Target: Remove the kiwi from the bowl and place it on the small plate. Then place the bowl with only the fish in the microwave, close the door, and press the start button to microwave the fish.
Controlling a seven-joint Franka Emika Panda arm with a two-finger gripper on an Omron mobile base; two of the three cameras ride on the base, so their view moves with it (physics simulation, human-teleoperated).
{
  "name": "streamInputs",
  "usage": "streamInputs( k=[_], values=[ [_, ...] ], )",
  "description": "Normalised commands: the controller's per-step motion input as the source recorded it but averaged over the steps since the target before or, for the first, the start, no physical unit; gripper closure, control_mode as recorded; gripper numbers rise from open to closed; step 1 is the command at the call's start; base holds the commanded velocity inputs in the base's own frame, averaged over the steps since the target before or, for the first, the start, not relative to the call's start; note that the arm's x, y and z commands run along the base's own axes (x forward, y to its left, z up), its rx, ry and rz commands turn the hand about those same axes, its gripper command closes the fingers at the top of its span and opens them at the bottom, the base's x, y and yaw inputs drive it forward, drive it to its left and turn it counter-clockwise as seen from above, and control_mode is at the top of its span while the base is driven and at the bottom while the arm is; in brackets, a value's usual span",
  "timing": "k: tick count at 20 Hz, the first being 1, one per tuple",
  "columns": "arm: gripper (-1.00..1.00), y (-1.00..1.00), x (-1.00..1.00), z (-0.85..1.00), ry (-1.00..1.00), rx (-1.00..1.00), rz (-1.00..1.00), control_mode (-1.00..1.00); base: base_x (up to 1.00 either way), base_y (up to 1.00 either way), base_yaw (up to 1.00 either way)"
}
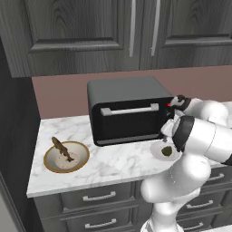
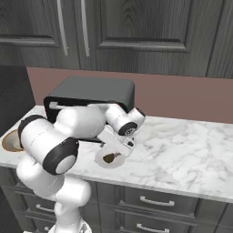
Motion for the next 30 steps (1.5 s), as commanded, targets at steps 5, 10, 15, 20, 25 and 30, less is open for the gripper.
streamInputs(
  k=[5,10,15,20,25,30],
  values=[
    [-1.00,0.70,-0.71,0.44,0.00,0.00,0.00,-1.00,0.00,0.00,0.00],
    [-1.00,1.00,-0.55,0.01,0.00,0.00,0.00,-1.00,0.00,0.00,0.00],
    [-1.00,1.00,-0.21,0.00,-0.04,0.01,0.01,-1.00,0.00,0.00,0.00],
    [-1.00,0.99,0.11,0.15,-0.08,0.01,0.00,-1.00,0.00,0.00,0.00],
    [-1.00,0.88,0.39,0.22,-0.03,0.00,0.00,-1.00,0.00,0.00,0.00],
    [-1.00,0.68,0.42,-0.07,0.00,0.00,0.02,-1.00,0.00,0.00,0.00]
  ],
)
